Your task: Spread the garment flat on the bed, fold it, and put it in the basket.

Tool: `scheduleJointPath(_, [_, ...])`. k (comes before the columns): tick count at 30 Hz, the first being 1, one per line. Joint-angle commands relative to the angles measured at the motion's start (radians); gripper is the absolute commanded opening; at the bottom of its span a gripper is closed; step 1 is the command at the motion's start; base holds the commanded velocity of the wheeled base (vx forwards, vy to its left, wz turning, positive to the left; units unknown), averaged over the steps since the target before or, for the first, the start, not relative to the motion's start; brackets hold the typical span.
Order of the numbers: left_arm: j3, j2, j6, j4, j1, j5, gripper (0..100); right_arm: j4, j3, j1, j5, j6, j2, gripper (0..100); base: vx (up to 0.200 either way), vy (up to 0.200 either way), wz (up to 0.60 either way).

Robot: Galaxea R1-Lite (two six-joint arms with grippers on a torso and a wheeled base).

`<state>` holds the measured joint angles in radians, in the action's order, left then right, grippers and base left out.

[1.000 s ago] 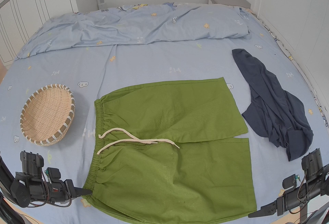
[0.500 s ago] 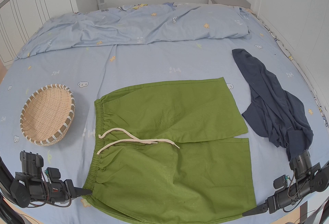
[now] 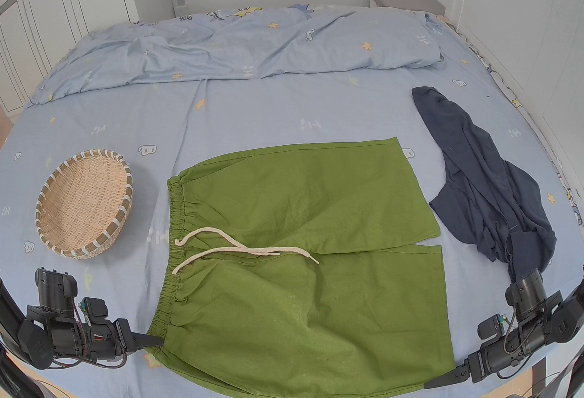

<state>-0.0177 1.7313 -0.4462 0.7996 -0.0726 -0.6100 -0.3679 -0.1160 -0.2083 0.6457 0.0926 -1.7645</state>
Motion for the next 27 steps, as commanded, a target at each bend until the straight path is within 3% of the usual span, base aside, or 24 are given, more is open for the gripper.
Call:
scheduleJointPath(1, [0.018,0.001,0.000,0.000,0.000,-0.001,0,-0.005,-0.001,-0.002,0.000,0.001,-0.009,100,0.000,0.000,0.00])
scheduleJointPath(4, [0.018,0.001,0.000,0.000,-0.001,0.001,0,-0.017,-0.001,0.009,0.000,0.001,-0.012,100,0.000,0.000,0.00])
scheduleJointPath(5, [0.018,0.001,0.000,0.000,-0.001,0.001,0,-0.026,0.002,0.013,0.002,0.001,-0.012,0,0.000,0.000,0.00])
scheduleJointPath(21, [0.018,0.001,0.000,0.000,-0.003,0.001,0,-0.048,0.024,0.047,0.000,0.003,-0.012,0,0.000,0.000,0.00])
scheduleJointPath(27, [0.018,-0.036,0.001,0.003,-0.003,-0.001,0,-0.029,0.001,0.084,-0.006,0.021,0.128,0,0.000,0.000,0.00])
